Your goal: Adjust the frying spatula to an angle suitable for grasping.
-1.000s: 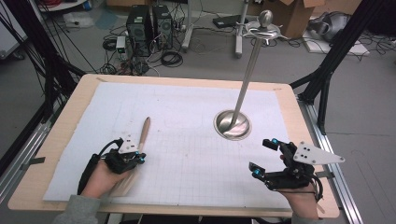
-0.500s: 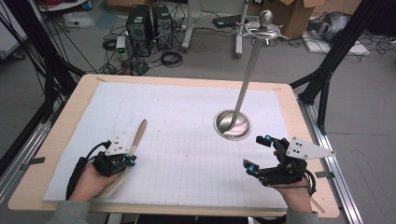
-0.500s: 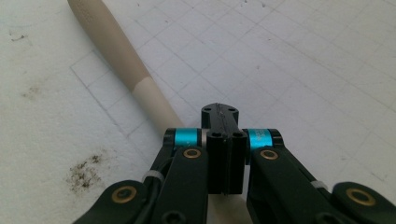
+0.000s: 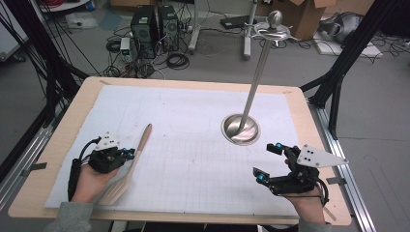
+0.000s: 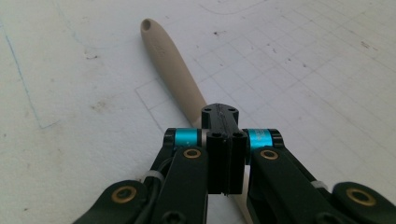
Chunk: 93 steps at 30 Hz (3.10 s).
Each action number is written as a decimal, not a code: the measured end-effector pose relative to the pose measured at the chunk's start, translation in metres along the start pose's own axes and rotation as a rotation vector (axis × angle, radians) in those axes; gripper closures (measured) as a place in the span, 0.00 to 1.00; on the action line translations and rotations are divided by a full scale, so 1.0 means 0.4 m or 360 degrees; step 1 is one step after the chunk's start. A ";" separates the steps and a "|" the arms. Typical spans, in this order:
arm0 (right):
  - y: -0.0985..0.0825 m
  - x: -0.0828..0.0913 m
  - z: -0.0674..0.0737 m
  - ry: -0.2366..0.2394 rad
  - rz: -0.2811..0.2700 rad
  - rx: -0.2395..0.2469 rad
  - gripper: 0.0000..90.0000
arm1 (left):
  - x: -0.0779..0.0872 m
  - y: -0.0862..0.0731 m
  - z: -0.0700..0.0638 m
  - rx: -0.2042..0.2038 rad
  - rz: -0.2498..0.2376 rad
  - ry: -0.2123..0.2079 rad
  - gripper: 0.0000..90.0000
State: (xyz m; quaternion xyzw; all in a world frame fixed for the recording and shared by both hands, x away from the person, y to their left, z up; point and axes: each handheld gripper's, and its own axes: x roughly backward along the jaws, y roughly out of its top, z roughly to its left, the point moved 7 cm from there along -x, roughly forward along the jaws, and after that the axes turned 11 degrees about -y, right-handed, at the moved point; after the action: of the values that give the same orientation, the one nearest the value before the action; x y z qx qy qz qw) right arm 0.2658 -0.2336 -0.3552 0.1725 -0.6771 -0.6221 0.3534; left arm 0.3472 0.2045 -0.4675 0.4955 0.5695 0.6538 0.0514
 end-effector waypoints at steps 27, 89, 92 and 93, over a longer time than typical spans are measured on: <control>-0.018 0.081 0.001 -0.0095 -0.0004 -0.0022 0.12 | -0.064 -0.013 0.068 0.0152 0.0081 0.0009 1.00; -0.037 0.100 -0.009 -0.0132 0.0014 -0.0053 0.12 | -0.093 0.055 -0.011 -0.0098 -0.0021 -0.0210 1.00; -0.032 0.088 -0.008 -0.0111 0.0013 -0.0043 0.12 | -0.060 0.068 -0.031 -0.0112 -0.0044 -0.0196 1.00; -0.031 0.084 -0.007 -0.0103 0.0014 -0.0041 0.12 | -0.051 0.074 -0.040 -0.0124 -0.0058 -0.0198 1.00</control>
State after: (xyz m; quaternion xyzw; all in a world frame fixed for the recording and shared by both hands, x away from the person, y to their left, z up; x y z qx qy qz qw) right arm 0.2420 -0.2603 -0.3583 0.1447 -0.6808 -0.6345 0.3361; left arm 0.3610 0.1703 -0.4536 0.5223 0.5483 0.6424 0.1177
